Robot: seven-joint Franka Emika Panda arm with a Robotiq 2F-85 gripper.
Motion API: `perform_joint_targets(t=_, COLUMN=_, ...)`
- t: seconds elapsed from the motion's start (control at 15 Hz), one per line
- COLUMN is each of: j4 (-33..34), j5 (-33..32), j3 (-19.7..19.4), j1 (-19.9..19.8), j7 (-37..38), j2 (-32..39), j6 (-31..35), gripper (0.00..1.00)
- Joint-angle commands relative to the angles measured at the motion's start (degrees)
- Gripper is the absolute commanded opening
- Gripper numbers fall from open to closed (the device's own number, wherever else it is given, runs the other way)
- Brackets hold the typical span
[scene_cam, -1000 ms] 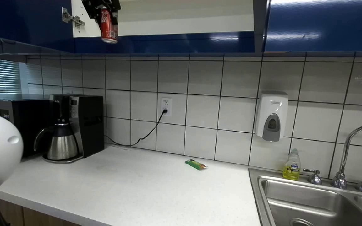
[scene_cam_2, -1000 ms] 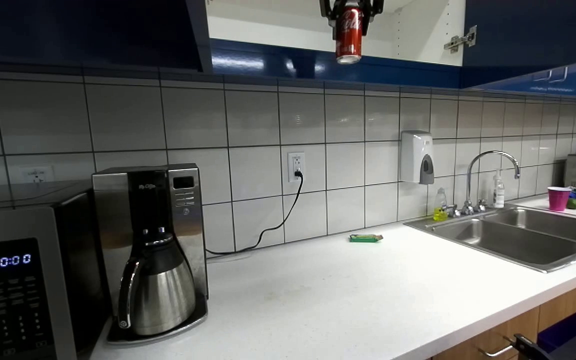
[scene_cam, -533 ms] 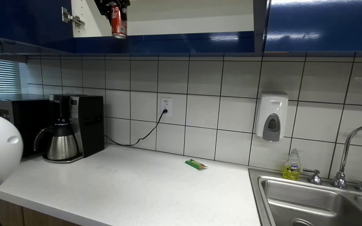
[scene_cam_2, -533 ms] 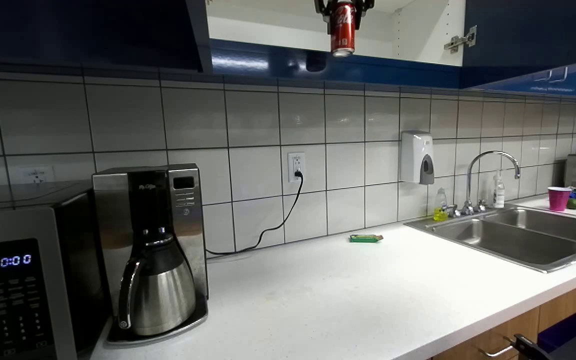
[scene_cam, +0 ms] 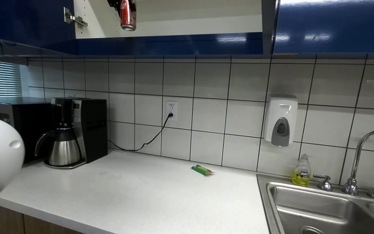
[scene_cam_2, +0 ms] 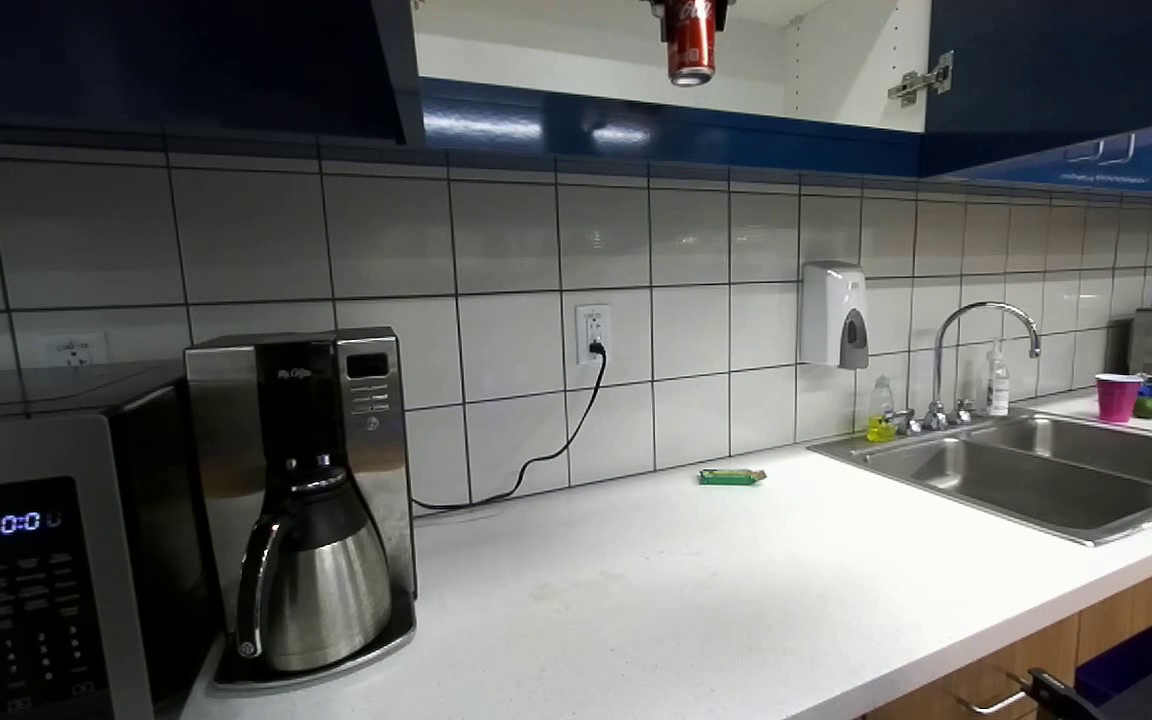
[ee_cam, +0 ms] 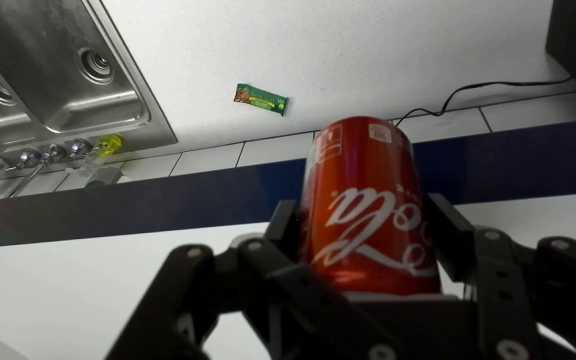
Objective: Put the red can inside the open cabinet
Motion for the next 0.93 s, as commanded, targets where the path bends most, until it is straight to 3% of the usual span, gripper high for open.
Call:
perform_joint_targets(t=0.0, j4=10.4, j5=-2.6, j3=-0.4, j1=1.7, j7=-1.2, j2=5.5, j6=-4.4, gripper=0.42)
perform_joint_targets(t=0.87, j4=21.2, j5=-2.8, j3=-3.0, j1=0.2, j7=-1.9, j2=15.0, j6=-3.8, gripper=0.42)
